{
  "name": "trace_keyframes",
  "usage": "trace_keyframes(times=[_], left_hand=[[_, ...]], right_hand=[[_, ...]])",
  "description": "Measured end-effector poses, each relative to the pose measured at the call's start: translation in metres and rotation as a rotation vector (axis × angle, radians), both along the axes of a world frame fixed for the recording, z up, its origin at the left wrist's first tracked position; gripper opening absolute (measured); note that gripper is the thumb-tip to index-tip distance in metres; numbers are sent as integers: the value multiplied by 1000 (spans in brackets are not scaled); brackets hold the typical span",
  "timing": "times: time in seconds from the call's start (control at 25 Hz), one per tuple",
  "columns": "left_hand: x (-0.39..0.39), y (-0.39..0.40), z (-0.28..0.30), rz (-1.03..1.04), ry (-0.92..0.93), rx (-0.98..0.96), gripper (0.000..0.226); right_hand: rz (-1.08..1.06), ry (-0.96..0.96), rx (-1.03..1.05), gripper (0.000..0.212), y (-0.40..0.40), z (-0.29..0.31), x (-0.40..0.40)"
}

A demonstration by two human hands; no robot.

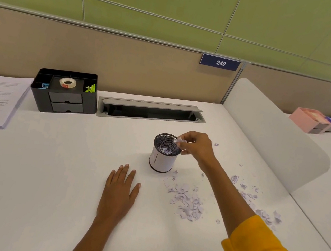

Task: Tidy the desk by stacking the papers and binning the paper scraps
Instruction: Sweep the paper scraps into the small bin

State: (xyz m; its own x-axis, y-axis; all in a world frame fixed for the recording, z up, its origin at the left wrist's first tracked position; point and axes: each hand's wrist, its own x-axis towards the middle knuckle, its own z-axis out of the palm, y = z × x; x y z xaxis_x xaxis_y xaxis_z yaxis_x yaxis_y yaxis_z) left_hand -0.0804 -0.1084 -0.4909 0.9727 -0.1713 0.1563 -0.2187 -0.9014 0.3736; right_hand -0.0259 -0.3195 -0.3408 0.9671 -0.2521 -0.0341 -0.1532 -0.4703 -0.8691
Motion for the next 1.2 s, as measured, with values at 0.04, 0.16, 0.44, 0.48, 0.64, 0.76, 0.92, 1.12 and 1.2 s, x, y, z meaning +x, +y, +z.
trace_keyframes(times=[0.04,0.16,0.44,0.48,0.64,0.76,0.92,1.12,1.2], left_hand=[[0,0,0,0,2,1,75],[0,1,-1,1,5,0,74],[3,1,-7,-3,-26,20,58],[4,1,-8,-6,-33,21,56],[4,0,-10,-11,-48,34,57],[4,0,-10,-7,-45,25,59],[2,0,-10,-16,-43,29,58],[3,0,-9,-18,-33,28,58],[3,1,-8,-18,-20,25,58]], right_hand=[[8,1,-15,19,5,-2,3],[-1,-22,-7,28,10,-9,3],[-119,-12,1,16,-26,-33,-30],[-105,65,-52,18,-33,-42,-37],[-31,454,-392,54,-44,-84,-58],[-12,466,-457,66,-31,-90,-63],[77,394,-433,44,-21,-88,-62],[57,407,-304,17,-27,-86,-62],[10,390,-211,16,-32,-85,-63]])
